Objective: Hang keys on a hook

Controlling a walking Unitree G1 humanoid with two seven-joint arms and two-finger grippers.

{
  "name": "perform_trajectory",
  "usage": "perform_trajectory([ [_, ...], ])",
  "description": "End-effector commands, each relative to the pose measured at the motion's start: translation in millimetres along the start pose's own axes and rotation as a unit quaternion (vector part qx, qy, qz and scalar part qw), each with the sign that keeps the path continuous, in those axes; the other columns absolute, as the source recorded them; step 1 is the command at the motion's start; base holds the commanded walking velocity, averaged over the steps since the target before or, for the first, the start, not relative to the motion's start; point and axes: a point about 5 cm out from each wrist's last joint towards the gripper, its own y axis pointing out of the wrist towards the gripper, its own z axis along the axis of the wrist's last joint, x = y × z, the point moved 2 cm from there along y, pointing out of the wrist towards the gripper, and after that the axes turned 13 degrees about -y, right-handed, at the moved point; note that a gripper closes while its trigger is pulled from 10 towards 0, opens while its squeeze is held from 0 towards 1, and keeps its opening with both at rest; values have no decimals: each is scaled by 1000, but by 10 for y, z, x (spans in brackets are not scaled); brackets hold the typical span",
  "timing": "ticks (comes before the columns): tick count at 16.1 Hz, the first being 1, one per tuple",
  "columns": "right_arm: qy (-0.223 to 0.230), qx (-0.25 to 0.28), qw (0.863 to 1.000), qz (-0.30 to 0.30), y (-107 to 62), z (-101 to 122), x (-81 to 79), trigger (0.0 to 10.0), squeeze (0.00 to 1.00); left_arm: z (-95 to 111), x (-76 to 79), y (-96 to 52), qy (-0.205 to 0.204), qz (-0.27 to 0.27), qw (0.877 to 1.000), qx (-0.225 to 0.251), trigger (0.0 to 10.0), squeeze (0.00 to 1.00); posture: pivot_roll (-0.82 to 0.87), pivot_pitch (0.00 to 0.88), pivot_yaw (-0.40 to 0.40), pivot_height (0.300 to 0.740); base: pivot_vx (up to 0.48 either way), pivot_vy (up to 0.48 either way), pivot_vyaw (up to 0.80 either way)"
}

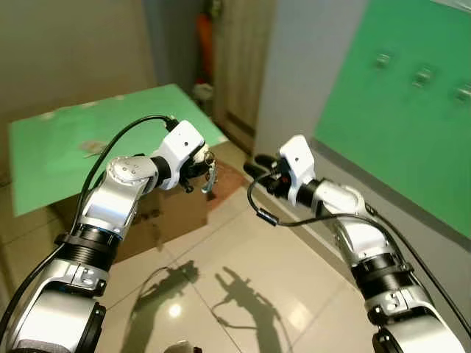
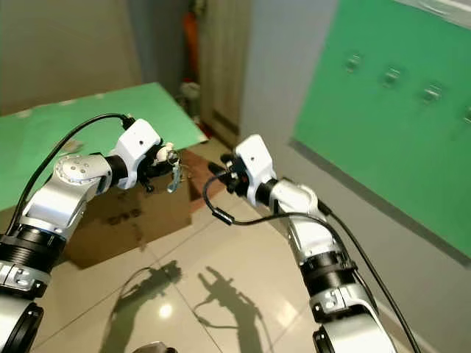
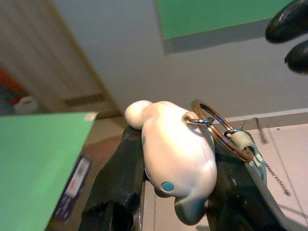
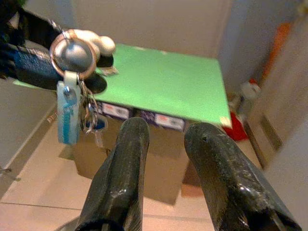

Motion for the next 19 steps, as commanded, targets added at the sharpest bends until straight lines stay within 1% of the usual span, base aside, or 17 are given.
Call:
perform_trajectory([
  [1, -3, 3, 1000, -9, -18, 39, 32, 10000, 0, 36, 43, 10, 9, -8, 1000, 6, 0, 0, 16, 20, -12, 740, 0, 0, -769],
  [5, -7, -3, 1000, -3, -17, 12, -33, 10000, 0, 33, 46, 8, 12, -13, 1000, 4, 0, 0, 16, 27, -10, 740, 0, 0, -772],
  [9, -6, -7, 1000, -3, -15, 13, -39, 10000, 0, 58, 35, 36, 22, -23, 999, -3, 0, 0, 18, 33, -9, 740, 0, 0, -761],
  [12, -8, -10, 1000, -7, -18, 19, -10, 10000, 0, 80, 26, 58, 30, -28, 999, -7, 0, 0, 12, 32, -4, 740, 0, 0, -750],
  [14, -8, -11, 1000, -8, -23, 17, -13, 10000, 0, 88, 41, 87, 50, -43, 998, -20, 0, 0, 8, 34, 2, 740, 0, 0, -747],
  [16, -9, -14, 1000, -9, -18, 9, -22, 10000, 0, 144, 12, 120, 55, -45, 997, -21, 0, 0, 6, 34, 16, 740, 0, 0, -741],
  [19, -9, -12, 1000, -14, -12, 24, -29, 10000, 0, 151, 10, 130, 67, -53, 996, -29, 0, 0, 3, 37, 23, 740, 0, 0, -738],
])
